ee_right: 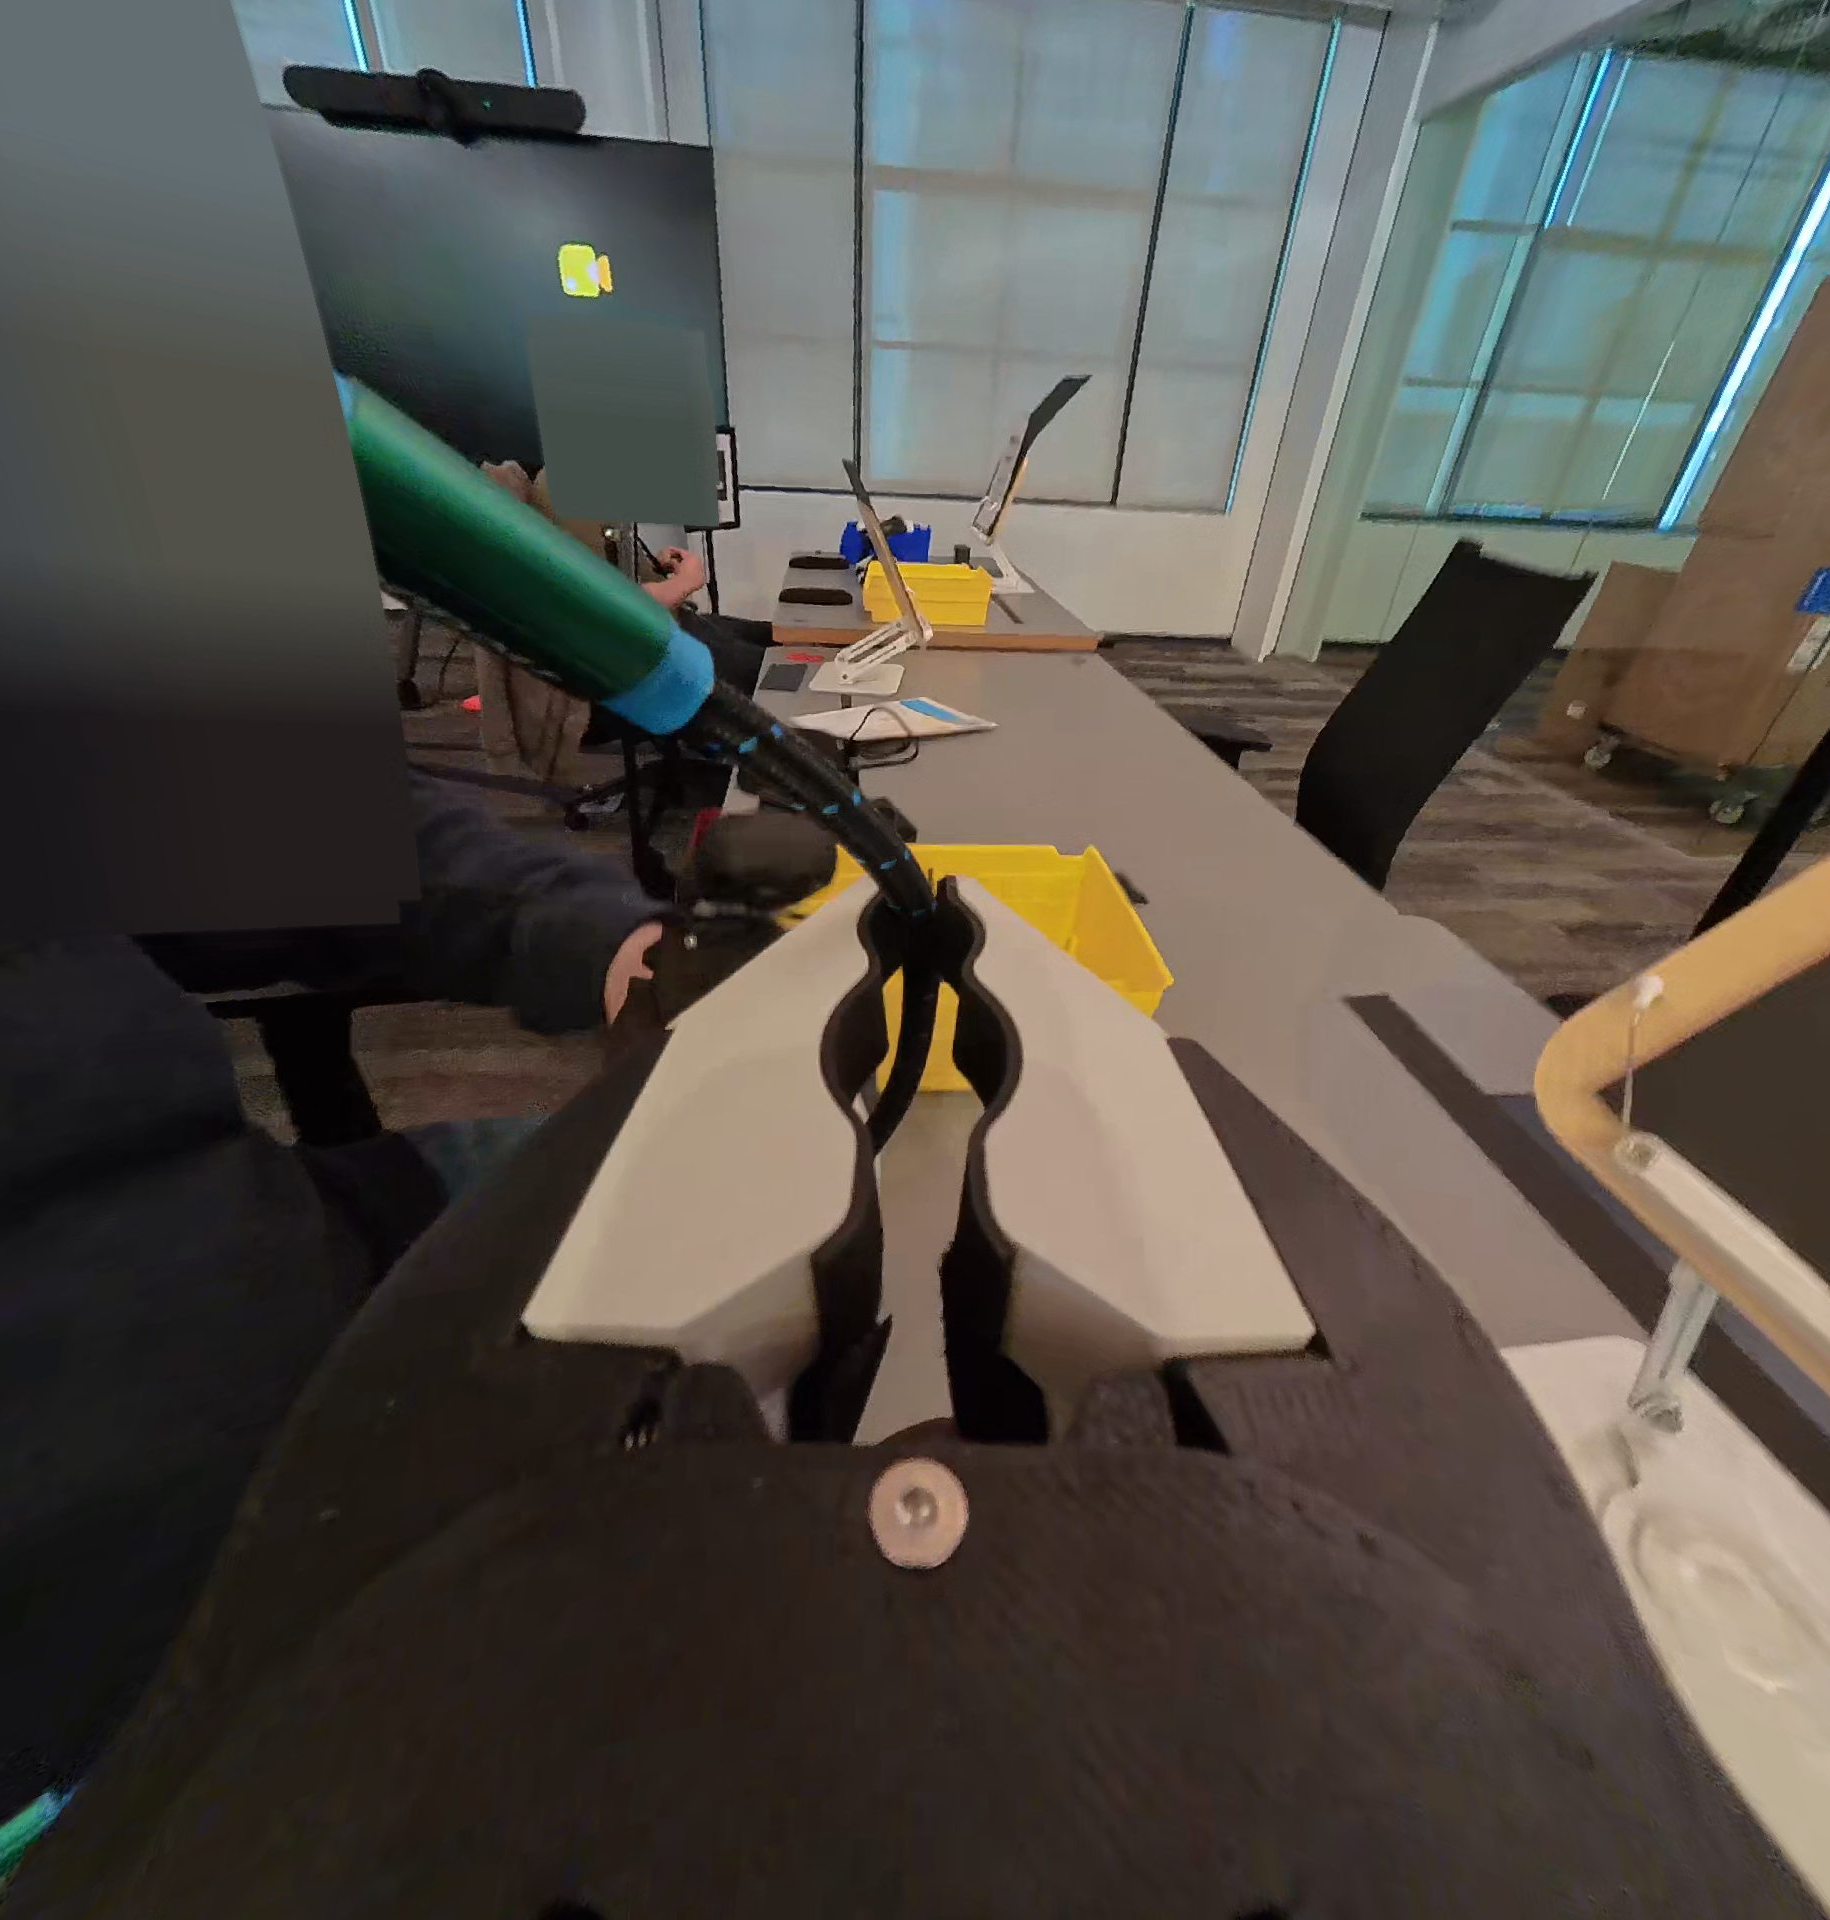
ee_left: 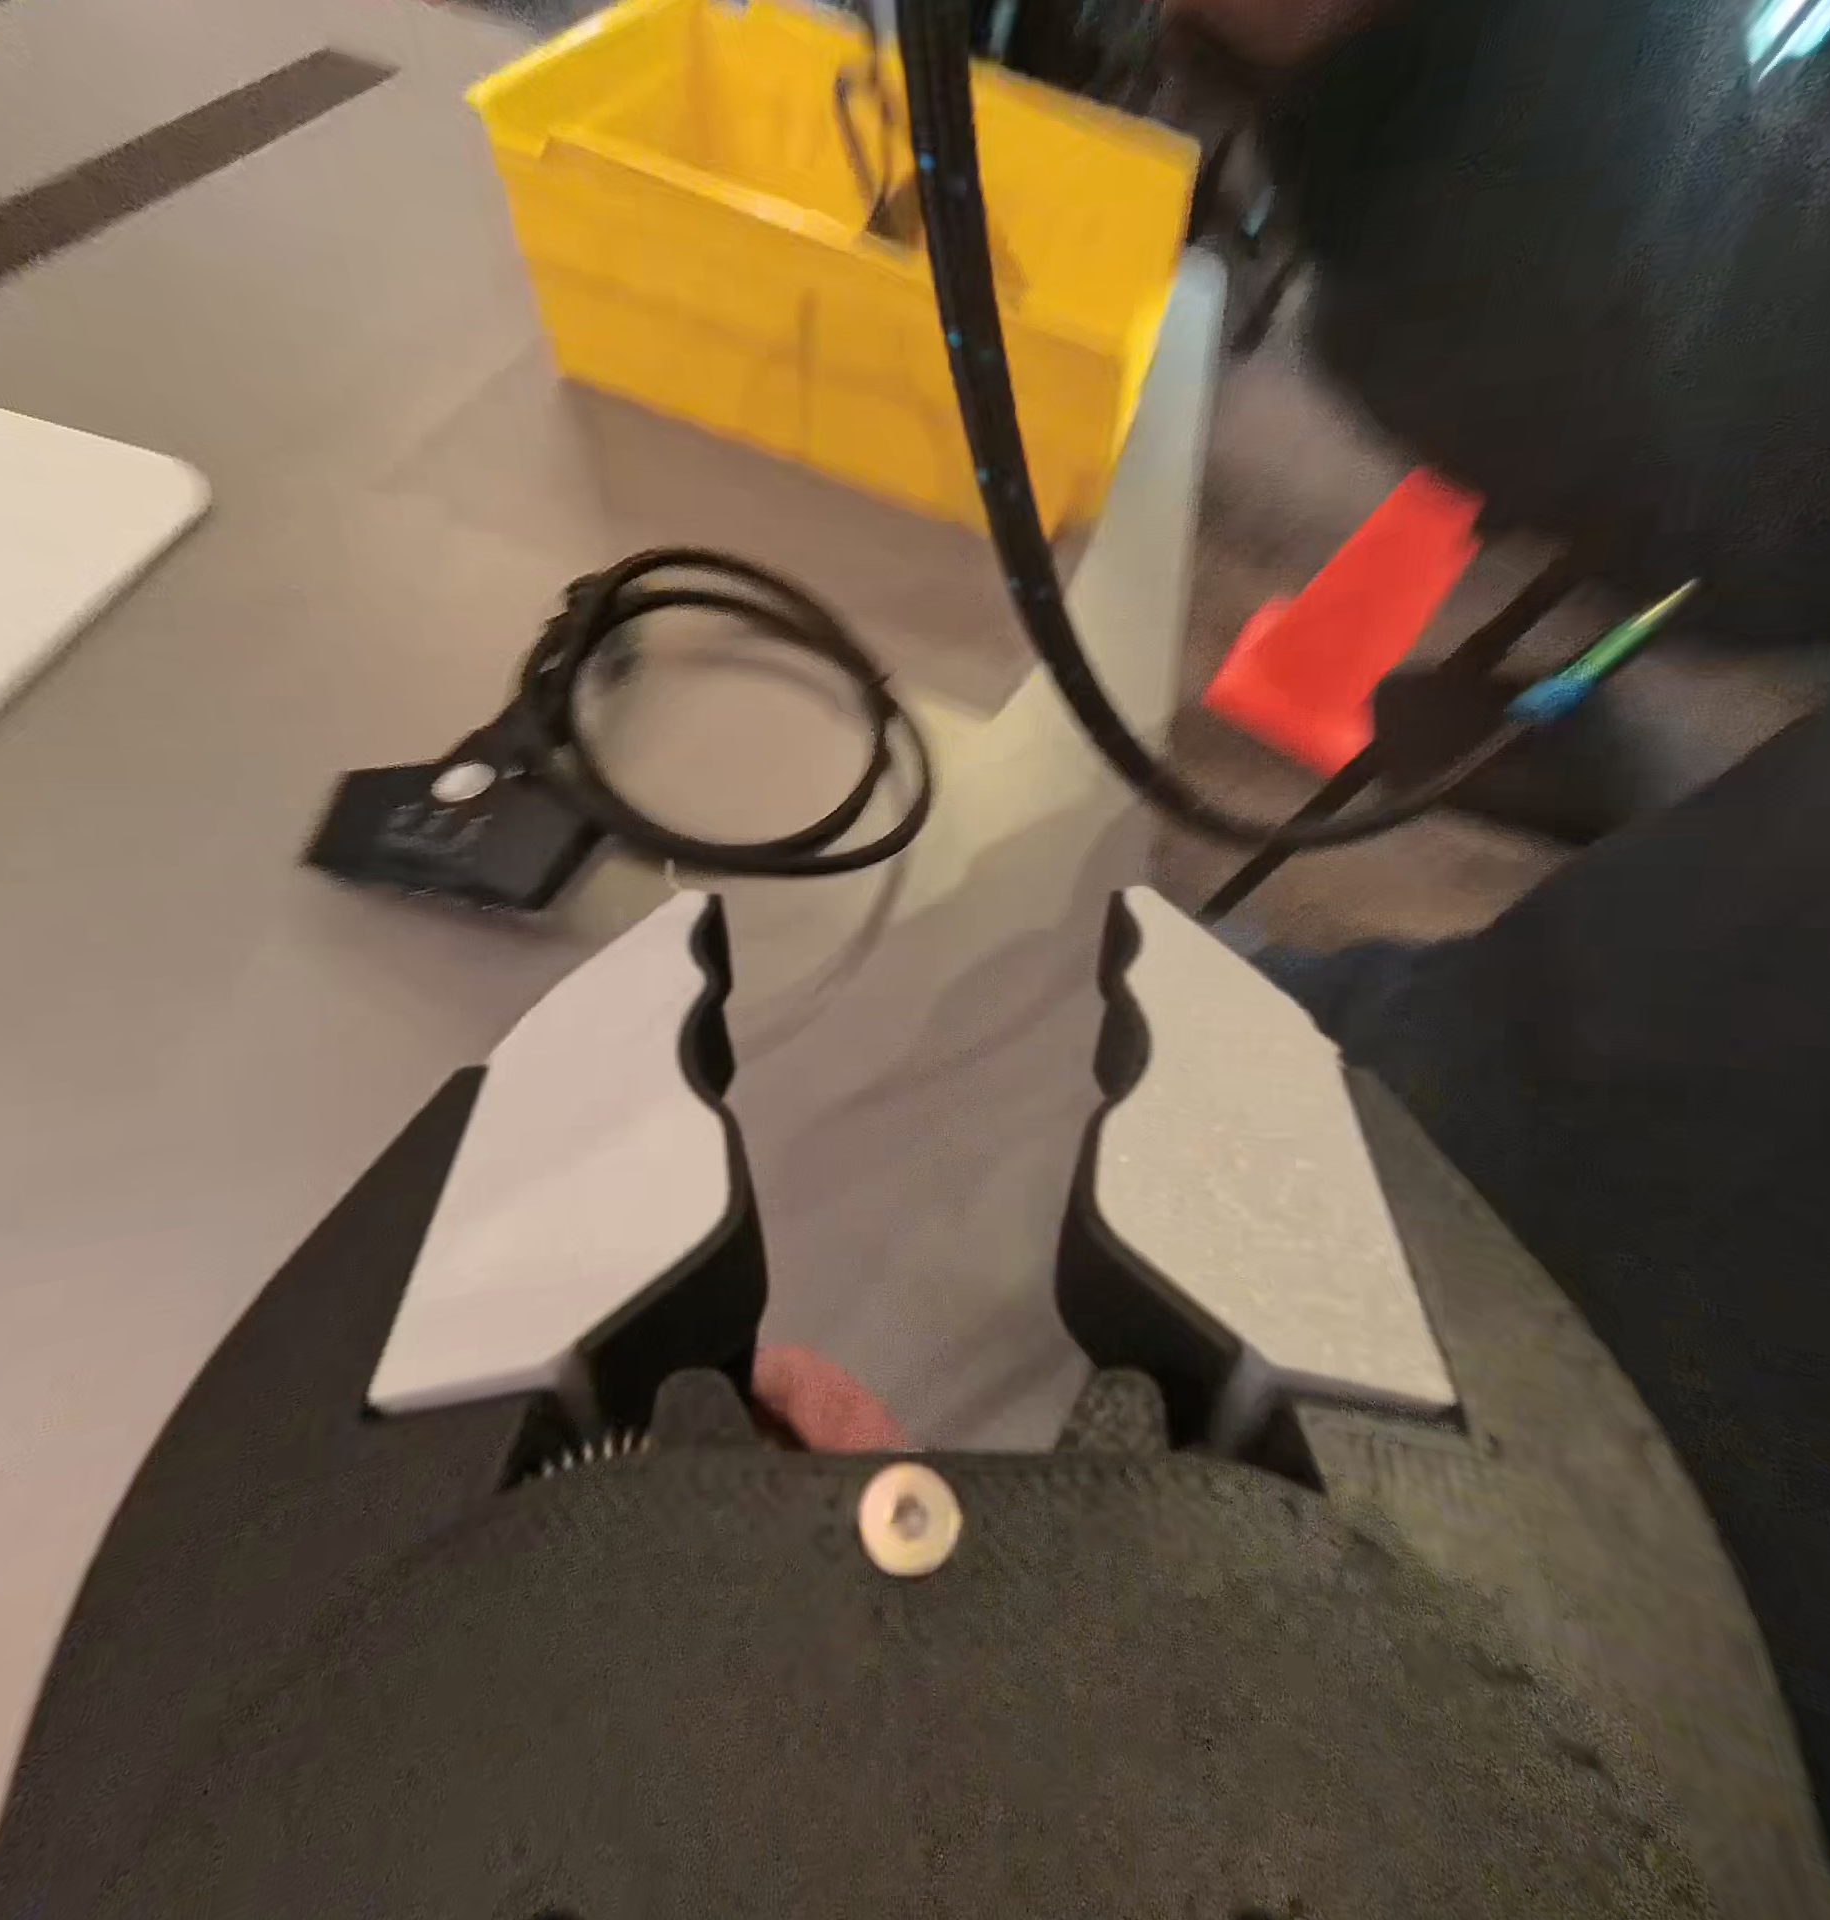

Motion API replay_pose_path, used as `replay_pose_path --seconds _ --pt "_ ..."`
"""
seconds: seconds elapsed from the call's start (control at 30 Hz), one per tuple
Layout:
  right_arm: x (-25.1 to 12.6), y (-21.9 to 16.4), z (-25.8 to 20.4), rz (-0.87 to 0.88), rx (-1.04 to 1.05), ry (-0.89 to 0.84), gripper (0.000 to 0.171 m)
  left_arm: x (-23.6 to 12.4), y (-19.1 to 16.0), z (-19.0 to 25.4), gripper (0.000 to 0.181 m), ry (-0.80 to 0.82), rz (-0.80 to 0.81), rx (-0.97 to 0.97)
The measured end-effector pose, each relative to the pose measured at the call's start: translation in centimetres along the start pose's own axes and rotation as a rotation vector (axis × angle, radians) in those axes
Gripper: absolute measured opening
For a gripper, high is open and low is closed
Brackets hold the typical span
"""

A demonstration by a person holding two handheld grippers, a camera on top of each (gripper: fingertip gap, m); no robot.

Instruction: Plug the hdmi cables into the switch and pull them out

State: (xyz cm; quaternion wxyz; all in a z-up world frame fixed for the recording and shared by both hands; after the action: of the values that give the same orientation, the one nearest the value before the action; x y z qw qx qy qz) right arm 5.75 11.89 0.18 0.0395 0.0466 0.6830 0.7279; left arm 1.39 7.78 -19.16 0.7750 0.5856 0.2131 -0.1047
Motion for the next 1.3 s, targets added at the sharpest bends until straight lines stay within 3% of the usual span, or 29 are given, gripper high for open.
replay_pose_path --seconds 0.03,0.1,0.2,0.27,0.37,0.43,0.47,0.53,0.67,0.73,0.8,0.9,1.03,1.17,1.3 --pt "0.3 0.2 0.1 -0.001 -0.026 -0.013 0.004 0.5 0.1 0.5 0.077 -0.072 0.052 -0.085" --pt "0.9 0.3 0.5 -0.018 -0.091 -0.053 0.004 1.4 0.0 1.7 0.093 -0.211 0.130 -0.242" --pt "1.6 0.2 1.0 -0.035 -0.163 -0.124 0.004 3.3 -0.2 2.5 0.094 -0.258 0.210 -0.372" --pt "1.8 0.2 1.1 -0.036 -0.206 -0.170 0.004 4.8 0.0 2.4 0.088 -0.193 0.250 -0.405" --pt "2.0 0.1 1.0 -0.042 -0.239 -0.209 0.004 5.9 0.6 1.5 0.046 -0.114 0.320 -0.468" --pt "1.9 0.0 0.9 -0.045 -0.229 -0.216 0.004 6.2 0.3 0.5 0.008 -0.042 0.313 -0.465" --pt "1.6 0.0 0.9 -0.051 -0.219 -0.221 0.004 6.5 -0.5 0.0 0.004 0.004 0.253 -0.450" --pt "0.6 0.2 0.9 -0.048 -0.155 -0.194 0.004 6.3 -1.5 -0.7 0.003 0.122 0.135 -0.316" --pt "-2.0 0.6 -1.0 -0.040 -0.011 -0.027 0.003 3.5 -3.0 -2.5 0.004 0.389 -0.261 0.127" --pt "-3.0 0.0 -2.5 -0.106 -0.012 0.052 0.003 0.7 -3.5 -4.4 0.004 0.560 -0.542 0.447" --pt "-3.8 -1.2 -3.8 -0.208 -0.018 0.119 0.003 -1.6 -3.6 -5.5 0.003 0.630 -0.765 0.662" --pt "-4.7 -3.9 -5.4 -0.386 -0.021 0.212 0.004 -3.8 -3.0 -7.5 0.003 0.721 -0.954 0.912" --pt "-5.6 -8.4 -8.7 -0.628 0.039 0.388 0.004 -4.5 -0.7 -9.0 0.002 0.827 -1.012 1.215" --pt "-5.2 -13.5 -10.5 -0.835 0.192 0.473 0.004 -3.5 1.7 -8.7 0.001 0.892 -0.967 1.417" --pt "-4.1 -17.5 -10.4 -0.854 0.385 0.463 0.002 -2.1 1.8 -7.3 0.001 0.873 -0.953 1.554"
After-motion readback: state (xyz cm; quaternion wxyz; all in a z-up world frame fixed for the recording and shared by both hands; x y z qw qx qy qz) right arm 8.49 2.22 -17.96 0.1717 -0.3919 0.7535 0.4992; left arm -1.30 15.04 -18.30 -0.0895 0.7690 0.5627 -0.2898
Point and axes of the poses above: each gripper's, where its closed fingertips meet, x out along the fingers, y out of its top, z = x × y across the jaws, the point moved 1 cm from there along -x, back along the fingers, and after that the axes turned 3 degrees about -y, right-handed, at the moved point
